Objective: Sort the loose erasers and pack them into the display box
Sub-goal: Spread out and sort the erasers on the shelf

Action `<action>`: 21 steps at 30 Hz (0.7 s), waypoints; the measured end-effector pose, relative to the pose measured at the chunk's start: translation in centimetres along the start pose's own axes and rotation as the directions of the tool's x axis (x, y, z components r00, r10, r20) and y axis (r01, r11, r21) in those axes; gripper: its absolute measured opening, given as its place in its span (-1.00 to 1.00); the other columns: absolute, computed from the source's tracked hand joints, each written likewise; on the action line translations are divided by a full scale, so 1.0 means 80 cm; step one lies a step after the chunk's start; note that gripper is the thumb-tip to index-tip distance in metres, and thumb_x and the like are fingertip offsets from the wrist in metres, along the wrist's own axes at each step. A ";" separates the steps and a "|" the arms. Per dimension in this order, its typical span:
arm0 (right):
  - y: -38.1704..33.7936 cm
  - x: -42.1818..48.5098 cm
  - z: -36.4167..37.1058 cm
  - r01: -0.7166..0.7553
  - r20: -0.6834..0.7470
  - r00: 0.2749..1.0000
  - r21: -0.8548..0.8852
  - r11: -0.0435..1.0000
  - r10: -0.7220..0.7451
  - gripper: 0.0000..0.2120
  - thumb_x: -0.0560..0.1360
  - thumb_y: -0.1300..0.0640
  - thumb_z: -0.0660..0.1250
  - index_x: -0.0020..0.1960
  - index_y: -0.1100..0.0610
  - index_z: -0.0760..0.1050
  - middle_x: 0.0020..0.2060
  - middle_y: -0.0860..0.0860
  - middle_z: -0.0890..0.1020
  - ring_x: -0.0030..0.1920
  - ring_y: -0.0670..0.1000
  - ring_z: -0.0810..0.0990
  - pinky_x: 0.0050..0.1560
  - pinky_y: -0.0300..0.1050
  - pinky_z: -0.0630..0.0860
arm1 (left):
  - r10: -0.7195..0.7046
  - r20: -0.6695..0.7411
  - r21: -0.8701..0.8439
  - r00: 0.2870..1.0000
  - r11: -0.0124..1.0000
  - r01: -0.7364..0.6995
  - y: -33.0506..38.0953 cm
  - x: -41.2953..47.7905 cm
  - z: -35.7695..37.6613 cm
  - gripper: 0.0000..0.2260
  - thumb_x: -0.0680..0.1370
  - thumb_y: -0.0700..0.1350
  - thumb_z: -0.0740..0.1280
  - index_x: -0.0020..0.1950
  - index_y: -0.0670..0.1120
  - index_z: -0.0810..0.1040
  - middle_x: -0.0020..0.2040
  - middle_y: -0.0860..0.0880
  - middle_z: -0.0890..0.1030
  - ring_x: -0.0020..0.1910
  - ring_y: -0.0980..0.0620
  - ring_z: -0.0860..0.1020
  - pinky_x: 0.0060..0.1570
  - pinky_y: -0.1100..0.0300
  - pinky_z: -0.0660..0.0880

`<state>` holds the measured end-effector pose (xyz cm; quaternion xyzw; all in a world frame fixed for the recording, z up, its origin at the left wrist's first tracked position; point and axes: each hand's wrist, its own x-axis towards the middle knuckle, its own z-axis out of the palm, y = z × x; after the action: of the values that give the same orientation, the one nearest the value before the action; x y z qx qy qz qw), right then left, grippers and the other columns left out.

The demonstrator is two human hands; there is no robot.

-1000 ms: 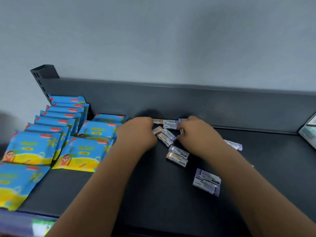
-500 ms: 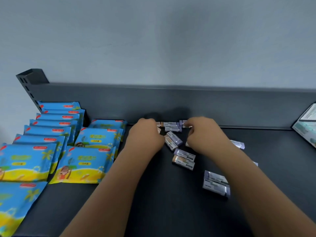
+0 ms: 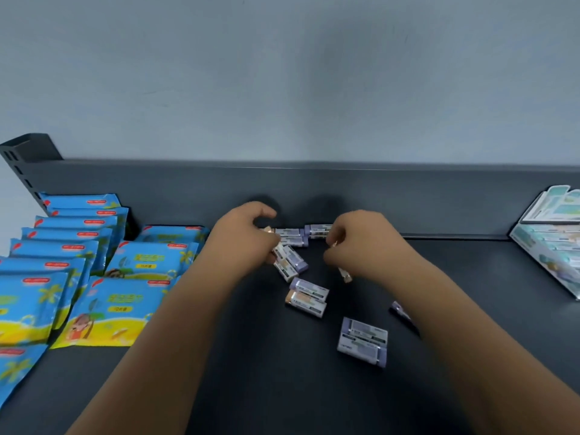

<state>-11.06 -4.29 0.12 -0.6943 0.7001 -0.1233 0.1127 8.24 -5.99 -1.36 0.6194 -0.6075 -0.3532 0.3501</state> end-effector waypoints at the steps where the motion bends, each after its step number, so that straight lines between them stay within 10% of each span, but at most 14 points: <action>1: 0.006 -0.003 -0.007 -0.007 -0.016 1.000 0.069 0.998 0.008 -0.83 0.36 0.14 0.43 -0.06 0.08 0.69 -0.15 -0.01 0.70 -0.10 0.02 0.65 -0.07 -0.10 0.61 | -0.002 0.013 -0.041 1.000 0.999 0.002 0.006 -0.003 0.001 -0.81 0.51 -0.26 0.41 0.05 -0.01 0.64 -0.14 -0.09 0.66 -0.35 -0.03 0.71 -0.09 -0.03 0.69; 8: 0.045 -0.032 -0.029 -0.211 0.051 0.971 0.653 0.728 0.235 -0.79 0.37 0.33 0.42 -0.13 0.06 0.72 -0.34 0.08 0.70 -0.42 0.02 0.54 -0.48 -0.29 0.41 | -0.157 -0.008 -0.377 0.988 0.915 0.142 0.043 -0.026 0.030 -0.97 0.50 -0.29 0.46 -0.08 -0.21 0.65 -0.15 -0.20 0.72 -0.23 -0.04 0.74 -0.06 0.04 0.69; 14: 0.078 -0.053 -0.043 -0.215 0.094 0.961 0.844 0.490 0.259 -0.81 0.35 0.35 0.52 -0.09 0.13 0.71 -0.24 0.16 0.75 -0.09 0.20 0.75 0.14 0.03 0.65 | -0.154 -0.044 -0.460 0.987 0.880 0.117 0.062 -0.044 0.057 -0.79 0.37 -0.38 0.55 -0.07 -0.17 0.68 -0.11 -0.23 0.72 -0.11 -0.14 0.73 -0.01 0.05 0.67; 21: 0.120 -0.079 -0.058 -0.152 0.029 0.956 0.901 0.406 0.292 -0.78 0.35 0.35 0.54 -0.07 0.10 0.73 -0.23 0.09 0.76 -0.10 0.08 0.76 0.09 -0.11 0.63 | 0.004 -0.168 -0.258 0.986 0.965 -0.048 0.084 -0.081 0.090 -0.79 0.40 -0.25 0.55 -0.09 0.03 0.69 -0.19 -0.01 0.72 -0.15 -0.15 0.68 -0.11 -0.03 0.64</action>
<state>-21.59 2.17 1.27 -0.4193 0.6196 -0.5044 0.4311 -1.49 0.37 0.87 0.5870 -0.5324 -0.3725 0.4829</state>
